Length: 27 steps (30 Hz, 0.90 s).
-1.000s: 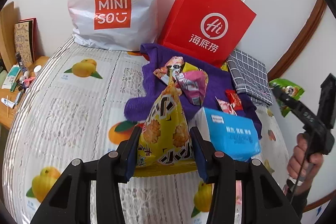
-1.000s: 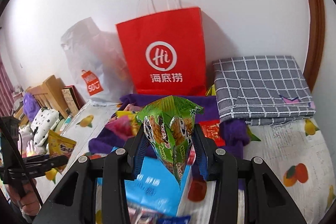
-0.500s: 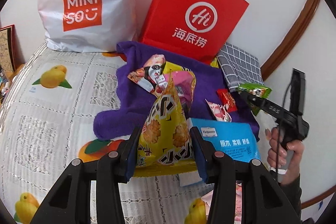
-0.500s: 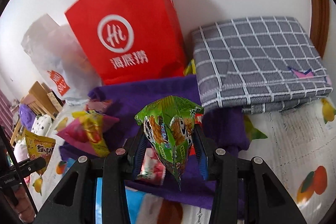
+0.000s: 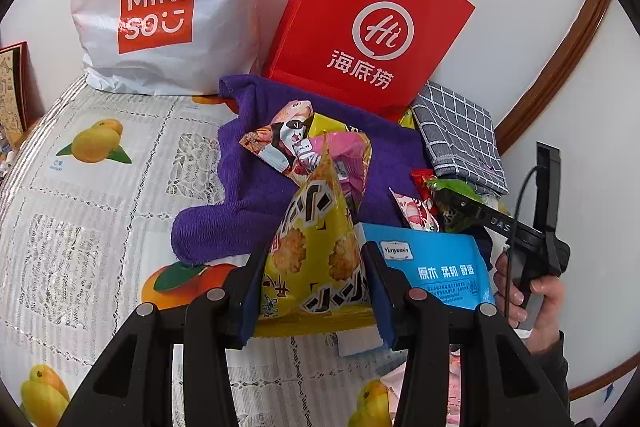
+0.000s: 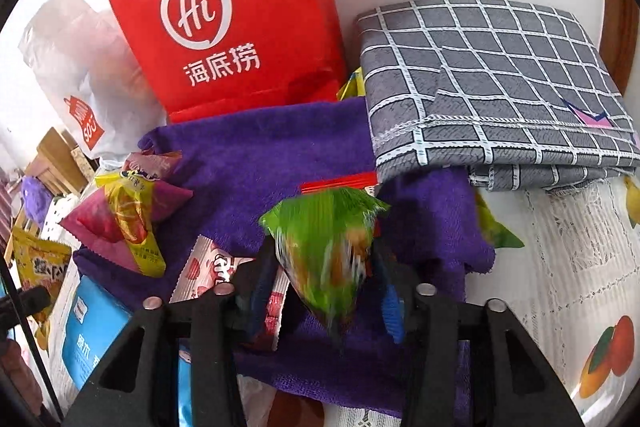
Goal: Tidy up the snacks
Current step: 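Lift and carry the green bag and yellow triangular bag over the purple towel, then open the right tool on the green bag while the left tool releases the yellow bag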
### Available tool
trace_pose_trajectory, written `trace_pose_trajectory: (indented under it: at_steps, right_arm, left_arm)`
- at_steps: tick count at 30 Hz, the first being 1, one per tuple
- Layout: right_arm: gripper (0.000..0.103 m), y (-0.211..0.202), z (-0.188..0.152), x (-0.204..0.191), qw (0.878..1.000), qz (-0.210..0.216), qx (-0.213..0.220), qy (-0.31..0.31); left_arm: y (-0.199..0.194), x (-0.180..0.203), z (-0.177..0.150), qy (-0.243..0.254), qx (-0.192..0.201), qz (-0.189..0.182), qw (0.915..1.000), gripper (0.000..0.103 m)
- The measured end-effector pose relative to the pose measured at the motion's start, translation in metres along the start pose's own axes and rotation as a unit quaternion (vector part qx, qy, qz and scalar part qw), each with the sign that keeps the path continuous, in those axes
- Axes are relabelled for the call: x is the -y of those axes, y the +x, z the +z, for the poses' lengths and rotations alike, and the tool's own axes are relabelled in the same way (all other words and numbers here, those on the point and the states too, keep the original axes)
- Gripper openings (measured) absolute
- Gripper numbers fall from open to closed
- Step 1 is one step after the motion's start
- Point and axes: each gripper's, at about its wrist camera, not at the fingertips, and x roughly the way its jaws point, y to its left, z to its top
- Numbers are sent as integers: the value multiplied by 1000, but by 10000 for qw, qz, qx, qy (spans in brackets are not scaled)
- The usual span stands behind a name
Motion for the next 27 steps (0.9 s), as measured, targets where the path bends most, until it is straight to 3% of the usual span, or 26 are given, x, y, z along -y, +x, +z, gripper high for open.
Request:
trace_pose_trajectory:
  at_steps: [2, 7, 14, 27]
  right_arm:
    - [63, -8, 0, -1, 10000, 9, 91, 32]
    - [64, -37, -2, -8, 9992, -196, 336, -79]
    - [64, -63, -8, -23, 9974, -352, 576, -258]
    - [64, -64, -13, -28, 9985, 51, 536, 2]
  left_arm:
    - [-2, 1, 4, -23, 18, 35, 10000, 44]
    - [-8, 6, 25, -46, 137, 29, 9999, 44]
    - [8, 9, 56, -137, 273, 351, 9989, 44]
    - [70, 6, 62, -291, -46, 394, 9988, 44]
